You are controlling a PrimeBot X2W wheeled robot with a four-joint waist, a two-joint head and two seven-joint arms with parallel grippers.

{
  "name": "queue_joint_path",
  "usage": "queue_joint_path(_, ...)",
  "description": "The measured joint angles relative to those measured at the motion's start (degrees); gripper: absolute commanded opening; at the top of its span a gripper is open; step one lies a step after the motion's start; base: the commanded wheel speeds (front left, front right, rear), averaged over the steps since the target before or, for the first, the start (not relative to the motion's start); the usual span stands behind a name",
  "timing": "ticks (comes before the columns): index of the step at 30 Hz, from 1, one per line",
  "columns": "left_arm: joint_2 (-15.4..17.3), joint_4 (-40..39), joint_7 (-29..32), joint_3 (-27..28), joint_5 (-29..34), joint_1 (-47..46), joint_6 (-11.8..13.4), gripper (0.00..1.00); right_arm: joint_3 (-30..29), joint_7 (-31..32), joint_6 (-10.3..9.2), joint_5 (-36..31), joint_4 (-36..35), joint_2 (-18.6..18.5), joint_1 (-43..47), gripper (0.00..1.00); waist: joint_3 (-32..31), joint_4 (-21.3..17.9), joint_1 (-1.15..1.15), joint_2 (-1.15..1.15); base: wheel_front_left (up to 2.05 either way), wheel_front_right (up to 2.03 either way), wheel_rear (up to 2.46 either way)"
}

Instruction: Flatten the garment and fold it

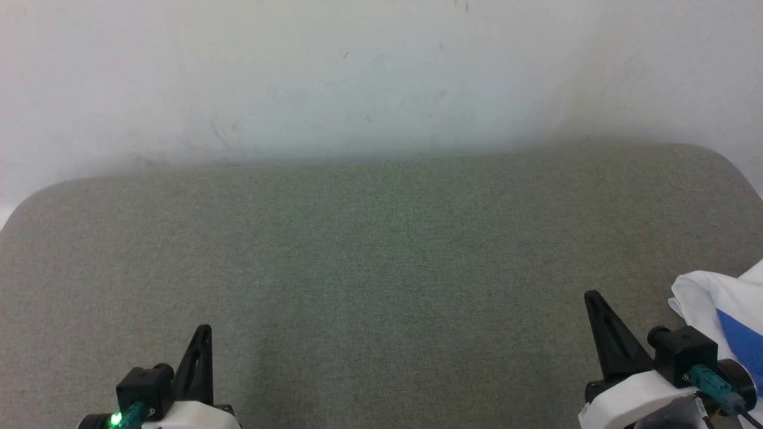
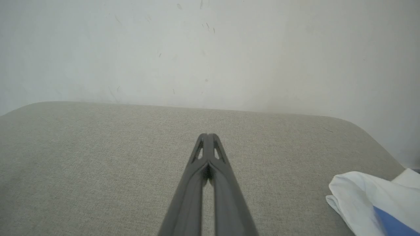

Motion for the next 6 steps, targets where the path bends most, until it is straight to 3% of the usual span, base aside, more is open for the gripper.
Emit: queue_joint_path(6,-0.35,-0.49,0.57,-0.10,1.00,-0.78,0.01,0.00,-0.08,0.09,0.00,-0.34,0.07,0.00,-0.27,0.00,0.12,-0.05,0.00,0.00,0.00,0.00,0.00)
